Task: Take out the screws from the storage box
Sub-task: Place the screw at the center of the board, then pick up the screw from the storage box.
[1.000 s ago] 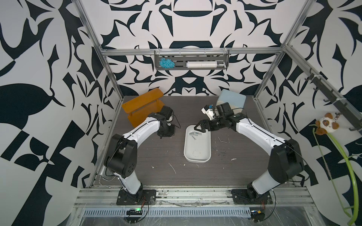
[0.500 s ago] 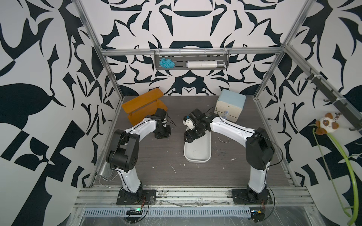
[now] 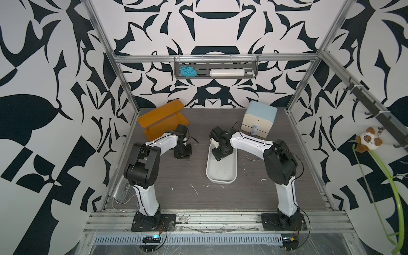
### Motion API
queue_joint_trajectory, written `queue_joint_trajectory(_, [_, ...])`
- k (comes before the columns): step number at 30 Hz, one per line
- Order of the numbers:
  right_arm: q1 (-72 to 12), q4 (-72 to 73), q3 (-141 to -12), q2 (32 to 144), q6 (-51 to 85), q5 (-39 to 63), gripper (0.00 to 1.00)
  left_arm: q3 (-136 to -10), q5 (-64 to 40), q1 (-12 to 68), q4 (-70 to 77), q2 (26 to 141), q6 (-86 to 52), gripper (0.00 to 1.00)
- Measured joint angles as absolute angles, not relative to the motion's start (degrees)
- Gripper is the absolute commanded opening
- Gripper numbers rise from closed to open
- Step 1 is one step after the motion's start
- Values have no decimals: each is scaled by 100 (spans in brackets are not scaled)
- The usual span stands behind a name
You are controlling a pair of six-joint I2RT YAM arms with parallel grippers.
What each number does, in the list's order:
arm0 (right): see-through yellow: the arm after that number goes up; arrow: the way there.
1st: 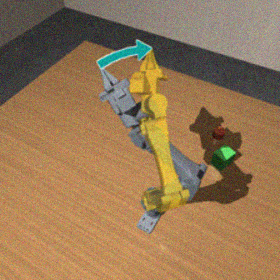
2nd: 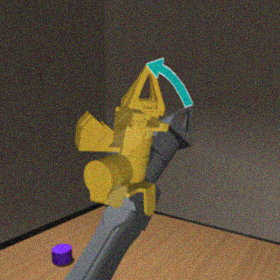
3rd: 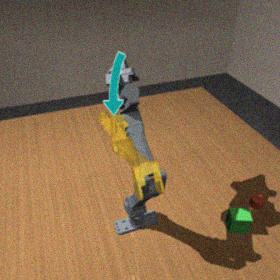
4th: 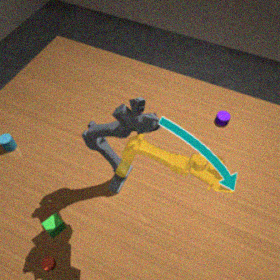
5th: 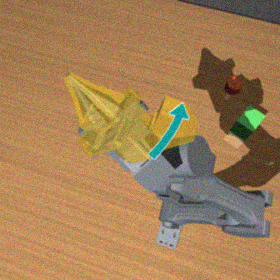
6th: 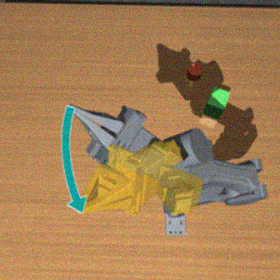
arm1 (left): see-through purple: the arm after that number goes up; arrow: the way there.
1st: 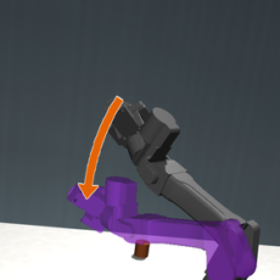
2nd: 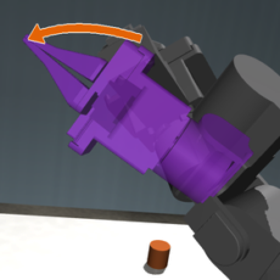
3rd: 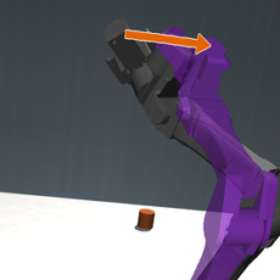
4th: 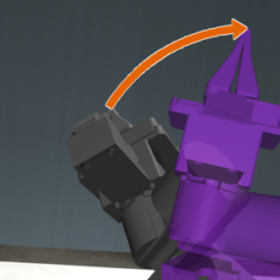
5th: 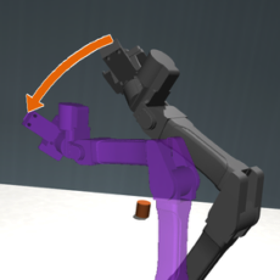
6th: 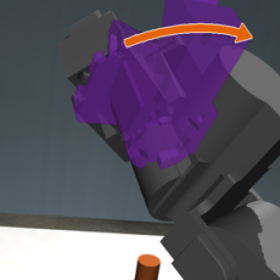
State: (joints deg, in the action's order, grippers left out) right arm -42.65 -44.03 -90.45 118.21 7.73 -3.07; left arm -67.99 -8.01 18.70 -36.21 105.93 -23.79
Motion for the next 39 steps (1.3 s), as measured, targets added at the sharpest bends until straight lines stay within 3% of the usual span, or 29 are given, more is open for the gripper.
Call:
queue_joint_trajectory(4, [-4268, -4383, -9105, 11966, 764, -379, 44, -6796, -762, 1870, -3623, 10593, -2375, 44])
queue_joint_trajectory(13, [-4268, -4340, -9242, 12241, 735, -598, 34, -6779, -615, 1870, -3647, 10090, -2412, 46])
queue_joint_trajectory(19, [-4268, -4285, -9264, 12293, 821, -591, 15, -6799, -475, 1870, -3684, 9094, -2523, 59])
queue_joint_trajectory(25, [-4268, -4265, -9266, 12298, 827, -600, 6, -7008, -152, 1870, -3938, 8733, -2779, 67])
queue_joint_trajectory(33, [-4268, -4294, -9262, 12138, 834, -617, 0, -7349, -21, 1870, -4530, 8777, -2628, 67])
queue_joint_trajectory(39, [-4250, -4383, -9271, 11391, 849, -768, 0, -7373, -408, 1909, -4504, 8777, -2596, 63])
